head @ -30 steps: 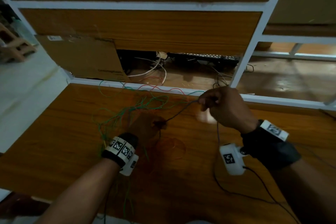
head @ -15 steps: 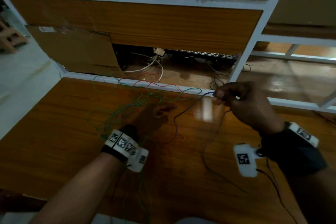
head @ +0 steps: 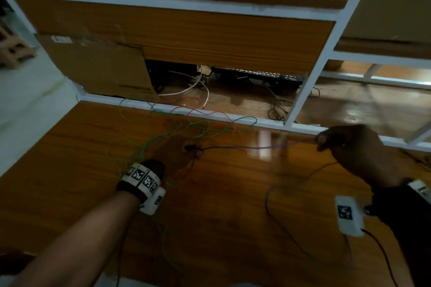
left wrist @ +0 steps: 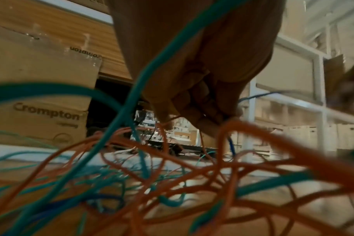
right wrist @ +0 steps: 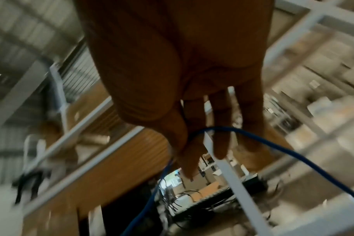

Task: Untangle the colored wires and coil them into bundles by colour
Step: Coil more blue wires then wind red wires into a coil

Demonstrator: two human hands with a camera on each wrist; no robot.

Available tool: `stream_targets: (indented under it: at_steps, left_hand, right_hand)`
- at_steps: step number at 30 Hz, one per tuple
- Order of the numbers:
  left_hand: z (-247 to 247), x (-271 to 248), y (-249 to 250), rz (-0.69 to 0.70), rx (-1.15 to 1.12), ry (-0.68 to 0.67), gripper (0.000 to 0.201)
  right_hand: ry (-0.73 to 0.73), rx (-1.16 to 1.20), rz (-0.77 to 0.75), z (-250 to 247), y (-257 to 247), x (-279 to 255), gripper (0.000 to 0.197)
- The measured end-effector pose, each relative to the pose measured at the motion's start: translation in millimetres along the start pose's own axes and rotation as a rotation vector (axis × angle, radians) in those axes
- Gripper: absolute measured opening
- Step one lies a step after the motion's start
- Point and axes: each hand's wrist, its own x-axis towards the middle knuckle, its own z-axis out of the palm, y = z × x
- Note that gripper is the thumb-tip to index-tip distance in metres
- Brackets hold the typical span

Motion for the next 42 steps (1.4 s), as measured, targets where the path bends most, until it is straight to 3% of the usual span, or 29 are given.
stream_targets:
  at_steps: [1,3,5,7,9,11,14,21,25,28,30,34,36,38,39,40,42]
  left_hand:
    - [0.7,-1.2,1.6,0.018,0.022,0.002,0.015]
    - [6.1,-5.3,6.8,0.093,0.101,-0.004,0.016]
    - [16.1,-7.3,12.8,0.17,0.158,-0.03,0.016]
    - [25.0,-9.9,17.7,0.218,0.195,-0.047,0.018]
    - [29.4,-12.9,23.8,0.266,0.238,-0.041,0.02]
    - [28.4,-18.2,28.0,0.281,0.237,-0.019,0.018]
    - [27.0,-25.0,23.3,0.238,0.138,-0.002,0.018]
    - [30.5,-33.5,7.1,0.199,-0.004,0.078,0.019]
    - [25.4,-28.3,-19.8,0.051,-0.004,0.002,0.023]
    - [18.1,-26.5,-38.6,-0.011,-0.008,0.072,0.025]
    - [6.9,-23.8,-46.5,-0.06,0.109,0.118,0.02]
    - [-6.4,-18.8,-54.1,-0.008,0.262,-0.004,0.024]
    - [-4.7,-16.3,-49.8,0.036,0.349,0.025,0.027]
    - [4.4,-12.0,-45.7,0.096,0.388,0.054,0.026]
    - [9.5,-10.4,-41.9,0.098,0.41,0.037,0.024]
    - [15.3,-8.1,-40.4,0.116,0.42,0.033,0.021]
    - [23.0,-4.9,-37.3,0.157,0.455,0.043,0.018]
  right_hand:
    - [-0.061,-0.138,0.013,9.7,-0.2,-0.4,0.015]
    - [-0.071,-0.471,-0.04,35.5,-6.8,-0.4,0.049]
    - [-0.082,-0.595,-0.182,63.9,-34.4,-6.1,0.075]
    - [-0.238,-0.634,-0.31,90.7,-71.6,-12.2,0.083]
    - [-0.444,-0.61,-0.388,117.8,-102.7,-11.0,0.071]
    - [-0.544,-0.448,-0.364,134.1,-127.0,-5.0,0.041]
    - [-0.42,-0.38,-0.339,147.9,-138.8,2.7,0.019]
    - [-0.254,-0.321,-0.438,123.6,-136.2,9.7,0.018]
    - [-0.175,-0.284,-0.428,94.1,-124.8,13.5,0.04]
    - [-0.109,-0.098,-0.399,62.7,-115.7,14.1,0.02]
    - [-0.068,-0.04,-0.381,47.6,-107.6,16.2,0.021]
    - [-0.102,-0.063,-0.302,57.6,-81.4,18.5,0.023]
    - [-0.092,-0.374,-0.3,75.0,-78.0,22.1,0.014]
    - [-0.161,-0.784,-0.23,97.5,-87.9,24.9,0.043]
    - [-0.229,-0.863,-0.215,111.3,-98.3,24.8,0.057]
    - [-0.302,-0.856,-0.255,127.4,-109.5,25.2,0.066]
    - [-0.446,-0.725,-0.372,160.7,-133.8,25.8,0.061]
